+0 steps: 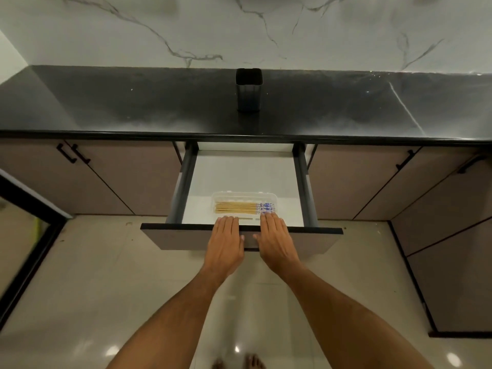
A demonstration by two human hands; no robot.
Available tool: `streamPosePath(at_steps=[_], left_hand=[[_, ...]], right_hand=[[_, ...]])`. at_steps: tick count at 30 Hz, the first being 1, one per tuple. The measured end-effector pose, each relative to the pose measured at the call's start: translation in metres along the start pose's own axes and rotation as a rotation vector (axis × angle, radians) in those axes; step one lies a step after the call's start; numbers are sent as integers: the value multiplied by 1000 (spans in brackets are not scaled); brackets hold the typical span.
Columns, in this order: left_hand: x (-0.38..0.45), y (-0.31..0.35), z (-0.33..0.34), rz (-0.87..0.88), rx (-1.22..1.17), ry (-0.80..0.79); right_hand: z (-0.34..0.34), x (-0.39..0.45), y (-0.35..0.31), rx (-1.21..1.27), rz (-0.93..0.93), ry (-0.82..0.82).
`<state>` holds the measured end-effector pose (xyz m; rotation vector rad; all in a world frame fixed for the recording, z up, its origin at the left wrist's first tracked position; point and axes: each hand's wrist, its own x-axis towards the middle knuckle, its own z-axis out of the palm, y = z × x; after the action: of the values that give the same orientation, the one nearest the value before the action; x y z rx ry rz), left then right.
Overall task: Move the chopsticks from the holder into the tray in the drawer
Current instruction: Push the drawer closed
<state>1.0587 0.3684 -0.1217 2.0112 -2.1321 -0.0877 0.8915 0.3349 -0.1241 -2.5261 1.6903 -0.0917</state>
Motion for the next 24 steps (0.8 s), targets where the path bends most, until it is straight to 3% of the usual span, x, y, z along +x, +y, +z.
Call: streamPosePath(at_steps=[8, 14, 24], left_hand=[[-39, -5, 10, 14, 20, -48], [-60, -11, 31, -9, -15, -154], [-29, -20, 66, 75, -8, -216]], right_hand=[[15, -40, -19, -9, -5, 23], [39, -60, -31, -4, -48, -56], [63, -17, -28, 40, -86, -126]])
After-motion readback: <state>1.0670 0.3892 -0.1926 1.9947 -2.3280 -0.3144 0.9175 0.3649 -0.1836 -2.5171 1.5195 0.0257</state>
